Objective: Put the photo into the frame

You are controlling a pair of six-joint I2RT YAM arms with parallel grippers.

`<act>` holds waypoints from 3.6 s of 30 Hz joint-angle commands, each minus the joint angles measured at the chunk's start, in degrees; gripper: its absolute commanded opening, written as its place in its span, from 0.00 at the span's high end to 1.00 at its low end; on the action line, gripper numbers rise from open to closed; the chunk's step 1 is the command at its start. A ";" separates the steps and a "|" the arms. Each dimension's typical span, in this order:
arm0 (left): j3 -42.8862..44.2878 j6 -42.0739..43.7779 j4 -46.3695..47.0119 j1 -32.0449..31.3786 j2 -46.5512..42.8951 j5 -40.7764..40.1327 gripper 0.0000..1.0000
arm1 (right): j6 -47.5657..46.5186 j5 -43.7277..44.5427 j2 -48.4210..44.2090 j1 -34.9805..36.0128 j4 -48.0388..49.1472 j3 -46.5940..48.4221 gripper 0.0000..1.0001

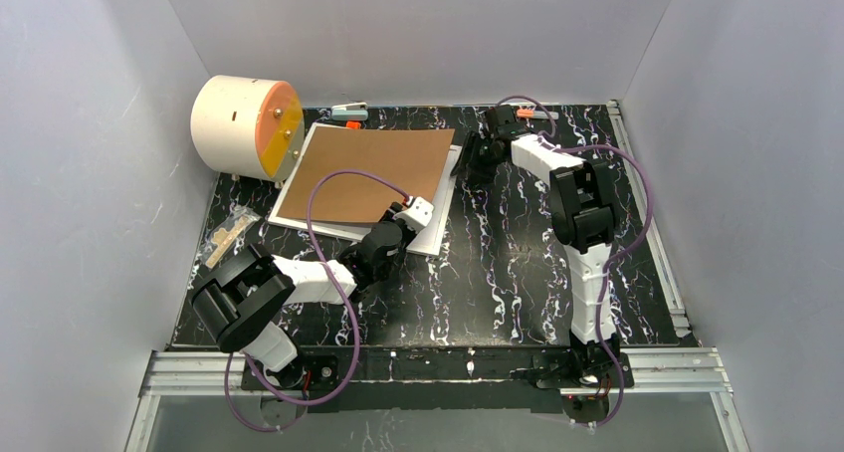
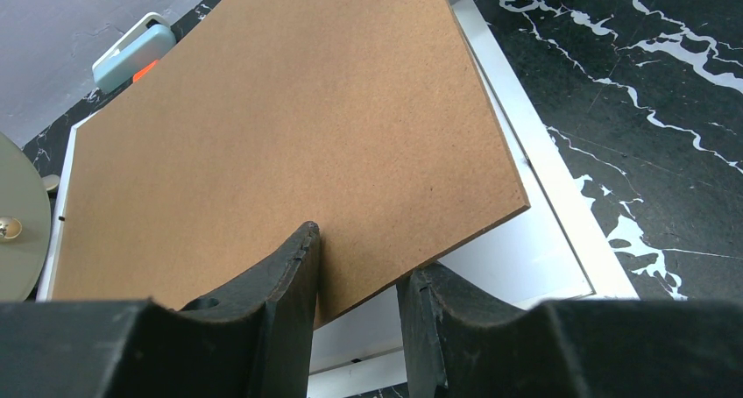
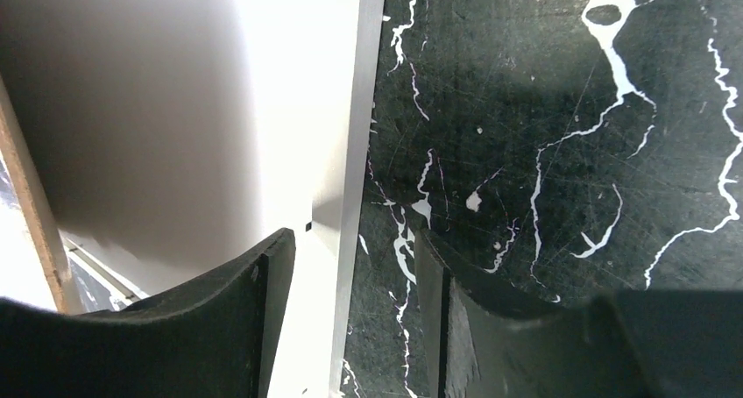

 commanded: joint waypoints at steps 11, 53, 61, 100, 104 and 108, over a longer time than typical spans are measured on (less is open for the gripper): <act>-1.65 -7.72 -4.39 2.02 -0.60 -4.73 0.82 | -2.94 13.36 5.90 4.80 -11.65 8.21 0.41; -1.83 -8.08 -4.43 2.02 -0.69 -4.88 0.82 | -0.35 13.18 6.82 4.22 -12.78 8.50 0.53; -1.91 -8.16 -4.41 1.99 -0.64 -4.82 0.82 | -0.22 14.91 7.46 4.22 -14.50 9.35 0.64; -2.49 -8.86 -4.33 2.02 -0.24 -3.55 0.82 | 12.03 7.46 -9.08 13.40 -11.34 -15.75 0.43; -2.62 -8.88 -4.38 2.04 -0.42 -3.46 0.82 | 13.14 11.26 -7.35 13.59 -15.39 -11.72 0.50; -2.71 -8.87 -4.34 2.04 -0.56 -3.58 0.82 | 13.01 13.89 -6.53 14.22 -17.90 -9.59 0.56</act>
